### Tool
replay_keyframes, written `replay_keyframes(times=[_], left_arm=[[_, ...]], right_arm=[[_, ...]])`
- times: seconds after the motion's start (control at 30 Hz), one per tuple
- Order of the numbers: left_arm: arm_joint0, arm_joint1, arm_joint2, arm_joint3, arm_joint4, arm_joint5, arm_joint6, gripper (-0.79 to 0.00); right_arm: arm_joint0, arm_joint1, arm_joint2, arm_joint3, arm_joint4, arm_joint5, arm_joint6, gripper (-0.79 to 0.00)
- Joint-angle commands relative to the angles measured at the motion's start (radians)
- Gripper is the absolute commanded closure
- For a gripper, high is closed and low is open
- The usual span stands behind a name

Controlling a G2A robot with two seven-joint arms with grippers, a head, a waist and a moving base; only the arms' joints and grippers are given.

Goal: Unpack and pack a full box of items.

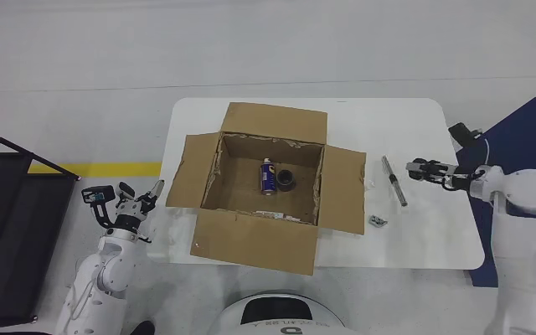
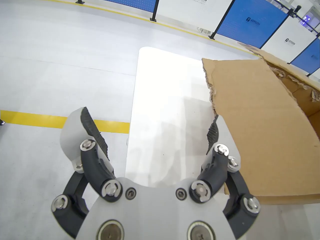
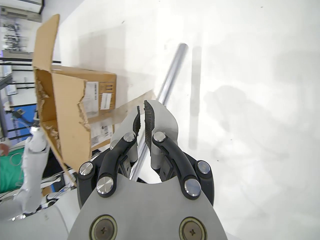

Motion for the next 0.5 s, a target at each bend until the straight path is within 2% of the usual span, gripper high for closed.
replay_keyframes(times=[0.0,0.13,0.23,0.3,0.37,0.47], left_arm=[[0.0,0.0,0.0,0.0,0.0,0.0,0.0,-0.785],[0.0,0.0,0.0,0.0,0.0,0.0,0.0,-0.785],[0.0,0.0,0.0,0.0,0.0,0.0,0.0,-0.785],[0.0,0.0,0.0,0.0,0.0,0.0,0.0,-0.785],[0.0,0.0,0.0,0.0,0.0,0.0,0.0,-0.785],[0.0,0.0,0.0,0.0,0.0,0.0,0.0,-0.785]], right_arm=[[0.011,0.005,-0.007,0.018,-0.019,-0.007,-0.001,0.0],[0.031,0.011,-0.056,0.037,-0.14,0.024,-0.06,0.0],[0.017,0.015,-0.096,-0.011,-0.19,-0.033,-0.047,0.0],[0.0,0.017,-0.112,-0.038,-0.229,-0.034,-0.058,0.0],[-0.011,0.018,-0.119,-0.042,-0.223,-0.027,-0.067,-0.175],[-0.02,0.021,-0.112,-0.028,-0.206,-0.026,-0.078,-0.246]])
